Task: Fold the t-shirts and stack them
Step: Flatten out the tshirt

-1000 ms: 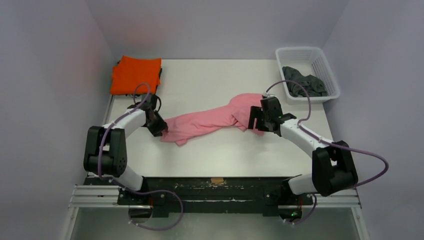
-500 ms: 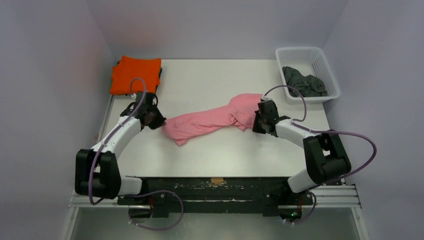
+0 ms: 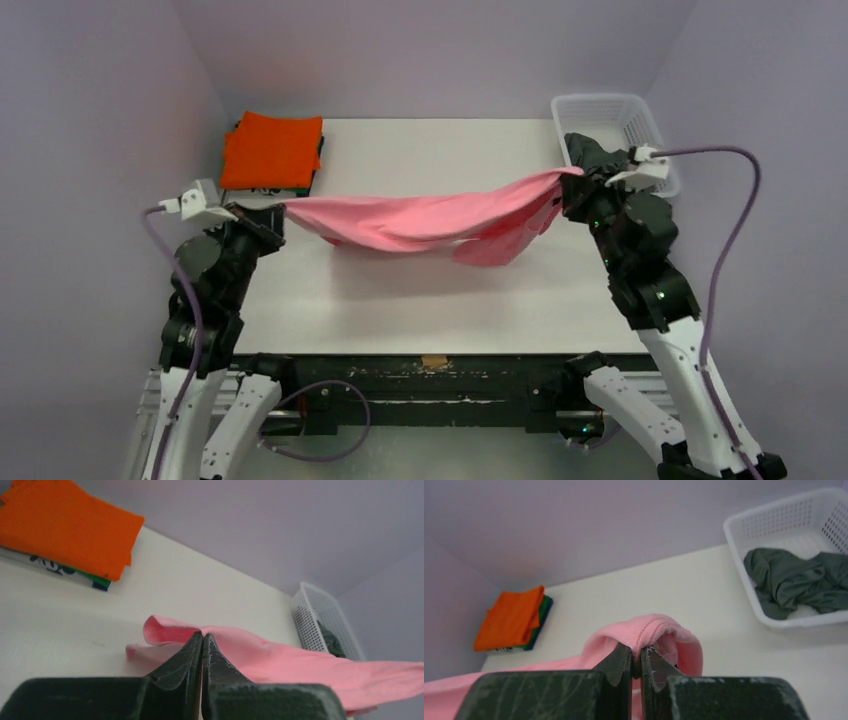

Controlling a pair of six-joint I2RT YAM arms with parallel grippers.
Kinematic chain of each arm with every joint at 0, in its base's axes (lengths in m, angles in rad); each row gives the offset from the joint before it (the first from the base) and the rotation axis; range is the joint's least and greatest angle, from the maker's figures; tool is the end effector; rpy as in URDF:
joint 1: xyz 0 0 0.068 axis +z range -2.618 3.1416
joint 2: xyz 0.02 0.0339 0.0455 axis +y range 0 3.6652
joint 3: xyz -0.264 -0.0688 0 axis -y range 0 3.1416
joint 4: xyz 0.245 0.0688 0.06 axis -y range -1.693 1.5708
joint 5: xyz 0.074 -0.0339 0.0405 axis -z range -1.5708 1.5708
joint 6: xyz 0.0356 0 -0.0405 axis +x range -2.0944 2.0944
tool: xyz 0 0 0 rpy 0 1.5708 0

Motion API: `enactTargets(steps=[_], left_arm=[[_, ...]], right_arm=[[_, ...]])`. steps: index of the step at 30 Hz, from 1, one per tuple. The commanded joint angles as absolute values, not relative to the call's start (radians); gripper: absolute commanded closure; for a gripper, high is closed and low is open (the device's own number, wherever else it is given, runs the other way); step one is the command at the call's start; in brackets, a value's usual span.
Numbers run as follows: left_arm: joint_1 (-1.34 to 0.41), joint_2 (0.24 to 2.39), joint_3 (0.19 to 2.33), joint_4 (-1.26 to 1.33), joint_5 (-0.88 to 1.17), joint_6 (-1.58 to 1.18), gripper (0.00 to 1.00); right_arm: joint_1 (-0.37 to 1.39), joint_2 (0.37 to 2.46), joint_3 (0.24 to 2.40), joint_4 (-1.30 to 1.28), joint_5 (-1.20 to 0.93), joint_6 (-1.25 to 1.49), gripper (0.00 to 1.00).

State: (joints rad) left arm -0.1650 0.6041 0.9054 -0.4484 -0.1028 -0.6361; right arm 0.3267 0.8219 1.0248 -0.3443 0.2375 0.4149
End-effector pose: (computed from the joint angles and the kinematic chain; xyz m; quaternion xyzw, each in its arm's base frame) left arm 0.1260 -0.0173 0.3774 -0.2091 0.7274 -0.2186 0.6159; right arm 0.1691 0.0484 0.3997 0.1106 0.7458 0.1524 0.6390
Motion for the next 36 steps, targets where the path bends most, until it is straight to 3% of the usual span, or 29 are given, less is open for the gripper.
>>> enactTargets(steps=[1, 9, 15, 20, 27, 29, 31, 33, 34, 35, 36], left_arm=[[-0.168, 0.449, 1.006, -0.391, -0.147, -0.586, 1.0], [-0.168, 0.309, 1.172, -0.422, -0.112, -0.556, 1.0], [-0.167, 0.43, 1.234, -0.473, -0.176, -0.555, 1.0], [-0.167, 0.665, 1.223, -0.55, -0.325, -0.571, 1.0], [-0.143, 1.195, 1.169, -0.466, -0.399, -0.595, 1.0], [-0.125, 1.398, 1.219, -0.421, -0.369, -0.588, 0.92], [-0.111, 1.617, 1.381, -0.517, -0.349, -0.6, 0.7], [-0.107, 1.796, 1.58, -0.635, -0.336, -0.596, 0.39], [-0.107, 1.855, 1.66, -0.687, -0.326, -0.595, 0.24], [-0.107, 1.889, 1.716, -0.721, -0.309, -0.595, 0.1], [-0.107, 1.899, 1.733, -0.723, -0.277, -0.591, 0.04]], right_arm=[[0.325, 0.699, 1.177, -0.411, 0.284, 0.384, 1.0], [0.325, 0.636, 1.436, -0.488, 0.19, 0.352, 1.0], [0.325, 0.719, 1.488, -0.543, 0.212, 0.351, 1.0], [0.325, 0.874, 1.423, -0.561, 0.342, 0.35, 1.0], [0.281, 1.237, 1.239, -0.33, 0.447, 0.289, 1.0], [0.231, 1.393, 1.228, -0.225, 0.39, 0.295, 1.0], [0.186, 1.559, 1.267, -0.136, 0.329, 0.304, 1.0], [0.166, 1.726, 1.379, -0.155, 0.285, 0.305, 0.84], [0.163, 1.786, 1.439, -0.194, 0.281, 0.306, 0.58], [0.163, 1.832, 1.507, -0.25, 0.268, 0.305, 0.24], [0.163, 1.857, 1.551, -0.291, 0.247, 0.306, 0.15]])
